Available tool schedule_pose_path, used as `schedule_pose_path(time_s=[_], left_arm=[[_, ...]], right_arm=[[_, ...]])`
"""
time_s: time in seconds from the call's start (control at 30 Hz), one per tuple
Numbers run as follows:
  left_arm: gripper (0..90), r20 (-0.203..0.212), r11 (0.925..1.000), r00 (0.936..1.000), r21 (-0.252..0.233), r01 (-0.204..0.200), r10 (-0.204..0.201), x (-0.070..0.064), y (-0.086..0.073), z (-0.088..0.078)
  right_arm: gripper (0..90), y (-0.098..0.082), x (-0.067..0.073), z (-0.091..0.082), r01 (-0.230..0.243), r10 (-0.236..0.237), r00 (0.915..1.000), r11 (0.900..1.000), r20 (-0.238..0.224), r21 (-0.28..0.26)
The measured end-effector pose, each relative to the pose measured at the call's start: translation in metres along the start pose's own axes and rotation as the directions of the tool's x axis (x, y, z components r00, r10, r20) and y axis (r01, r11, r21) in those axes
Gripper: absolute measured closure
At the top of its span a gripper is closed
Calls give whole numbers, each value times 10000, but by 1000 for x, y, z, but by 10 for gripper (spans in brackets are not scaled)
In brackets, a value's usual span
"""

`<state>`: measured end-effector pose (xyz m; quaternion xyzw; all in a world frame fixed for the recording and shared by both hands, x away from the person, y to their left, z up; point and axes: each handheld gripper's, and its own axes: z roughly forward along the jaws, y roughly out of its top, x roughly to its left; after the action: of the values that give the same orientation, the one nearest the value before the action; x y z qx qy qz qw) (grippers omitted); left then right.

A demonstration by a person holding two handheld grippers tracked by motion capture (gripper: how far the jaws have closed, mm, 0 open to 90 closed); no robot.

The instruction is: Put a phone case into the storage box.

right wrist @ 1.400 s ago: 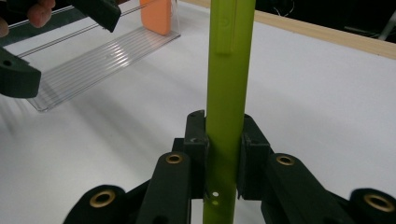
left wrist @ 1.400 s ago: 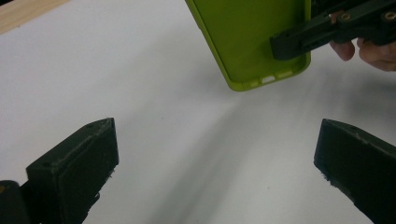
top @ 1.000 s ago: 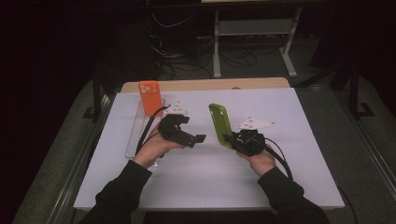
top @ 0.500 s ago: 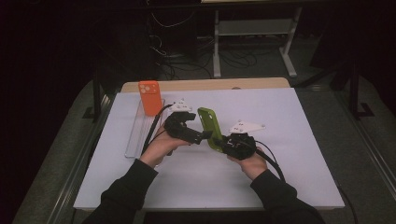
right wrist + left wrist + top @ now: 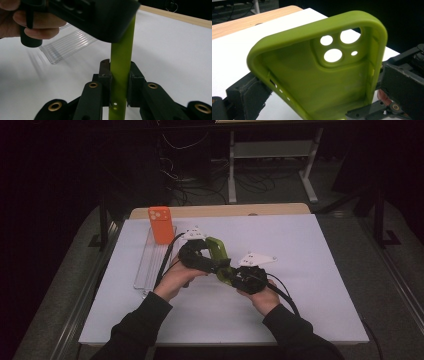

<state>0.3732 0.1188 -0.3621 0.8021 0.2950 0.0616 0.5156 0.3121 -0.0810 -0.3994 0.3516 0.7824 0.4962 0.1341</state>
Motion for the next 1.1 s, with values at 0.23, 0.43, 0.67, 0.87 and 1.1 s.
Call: schedule_pose_path(time_s=[0.23,0.43,0.67,0.87,1.1], left_arm=[[15,-36,9998,9998,-85,192,-192,0,-1,3],[69,-114,9993,9996,-283,241,-245,1,-2,3],[106,-33,9990,9997,-377,253,-255,1,-2,2],[135,-56,9983,9992,-441,393,-396,-1,-2,0],[141,-255,9991,9992,-297,289,-296,-1,-1,0]], right_arm=[[756,-1,0,0,39,-39,10000,10000,59,20],[757,-2,1,0,188,-188,9996,9998,193,36],[756,-3,2,2,345,-349,9990,9993,291,131],[752,-4,3,4,452,-458,9985,9987,286,221],[519,-4,2,5,526,-534,9985,9971,127,548]])
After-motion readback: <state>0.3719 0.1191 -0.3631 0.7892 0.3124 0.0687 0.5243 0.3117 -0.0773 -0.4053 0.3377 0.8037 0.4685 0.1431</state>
